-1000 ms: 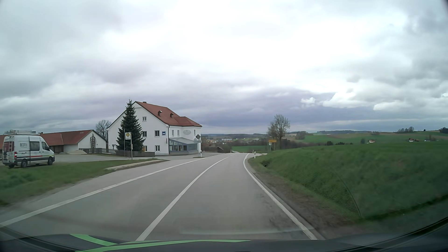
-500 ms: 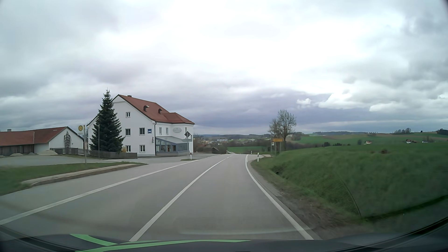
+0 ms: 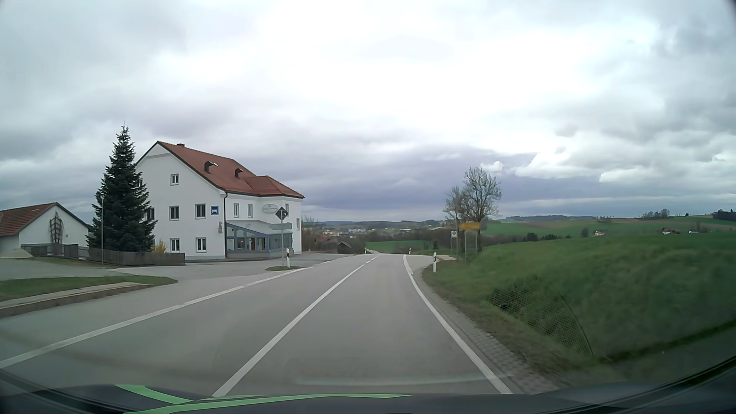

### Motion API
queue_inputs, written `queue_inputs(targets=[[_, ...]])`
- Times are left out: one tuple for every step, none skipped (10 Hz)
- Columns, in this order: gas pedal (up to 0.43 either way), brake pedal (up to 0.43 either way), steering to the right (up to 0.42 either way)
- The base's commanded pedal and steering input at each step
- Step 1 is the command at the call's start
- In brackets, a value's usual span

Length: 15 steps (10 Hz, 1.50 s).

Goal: Follow the waypoints while adhering to traffic rules and regulations

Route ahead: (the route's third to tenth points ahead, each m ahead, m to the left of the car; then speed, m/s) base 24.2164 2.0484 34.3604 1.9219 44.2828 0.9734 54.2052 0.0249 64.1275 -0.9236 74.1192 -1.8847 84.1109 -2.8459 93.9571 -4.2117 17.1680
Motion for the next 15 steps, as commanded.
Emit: queue_inputs(targets=[[0.028, 0.000, 0.012], [0.028, 0.000, 0.012], [0.028, 0.000, 0.012], [0.028, 0.000, 0.012], [0.028, 0.000, 0.012], [0.028, 0.000, 0.012], [0.020, 0.000, 0.012], [0.020, 0.000, 0.012], [0.020, 0.000, 0.012], [0.020, 0.000, 0.012], [0.020, 0.000, 0.012], [0.020, 0.000, 0.012], [0.020, 0.000, 0.012], [0.020, 0.000, 0.011], [0.020, 0.000, 0.010]])
